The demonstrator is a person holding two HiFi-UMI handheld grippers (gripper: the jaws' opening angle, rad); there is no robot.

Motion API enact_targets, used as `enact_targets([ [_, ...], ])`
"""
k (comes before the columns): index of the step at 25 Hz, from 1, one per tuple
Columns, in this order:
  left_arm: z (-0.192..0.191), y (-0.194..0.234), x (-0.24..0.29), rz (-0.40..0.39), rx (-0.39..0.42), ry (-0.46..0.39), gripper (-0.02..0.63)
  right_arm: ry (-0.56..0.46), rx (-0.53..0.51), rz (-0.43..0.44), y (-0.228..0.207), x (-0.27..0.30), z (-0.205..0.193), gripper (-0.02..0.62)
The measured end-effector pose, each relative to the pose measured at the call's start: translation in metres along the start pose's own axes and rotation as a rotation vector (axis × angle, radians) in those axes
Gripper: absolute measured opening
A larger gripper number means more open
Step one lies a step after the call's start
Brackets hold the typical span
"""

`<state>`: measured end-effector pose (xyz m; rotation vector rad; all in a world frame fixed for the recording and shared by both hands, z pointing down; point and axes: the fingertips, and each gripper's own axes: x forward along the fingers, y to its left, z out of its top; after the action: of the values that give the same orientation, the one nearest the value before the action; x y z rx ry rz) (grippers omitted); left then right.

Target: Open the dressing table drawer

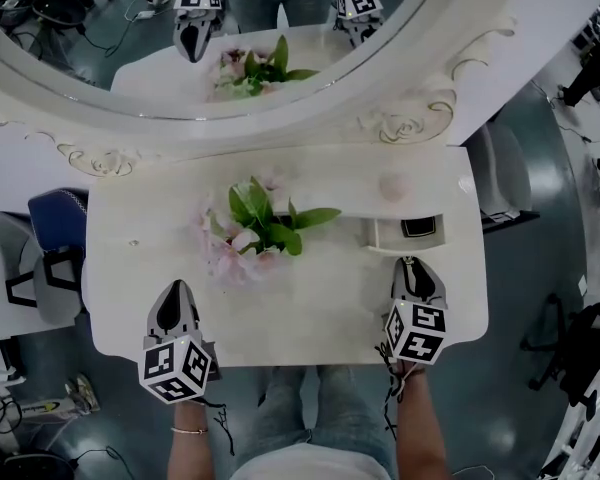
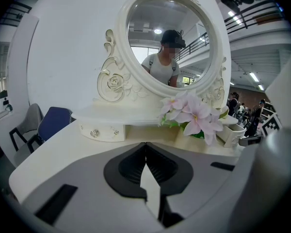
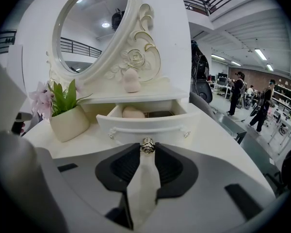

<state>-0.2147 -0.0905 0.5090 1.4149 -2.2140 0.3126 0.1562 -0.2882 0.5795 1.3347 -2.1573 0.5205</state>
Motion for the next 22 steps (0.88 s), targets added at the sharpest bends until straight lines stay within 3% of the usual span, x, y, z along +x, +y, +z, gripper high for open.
enact_targets([
  [22,0.0064,-0.0006,-0.0024,-0.011,-0.002,-0.014,0.018,0.009,0.061,0.003,-0.0013,-0.0021,-0.0054,0.119],
])
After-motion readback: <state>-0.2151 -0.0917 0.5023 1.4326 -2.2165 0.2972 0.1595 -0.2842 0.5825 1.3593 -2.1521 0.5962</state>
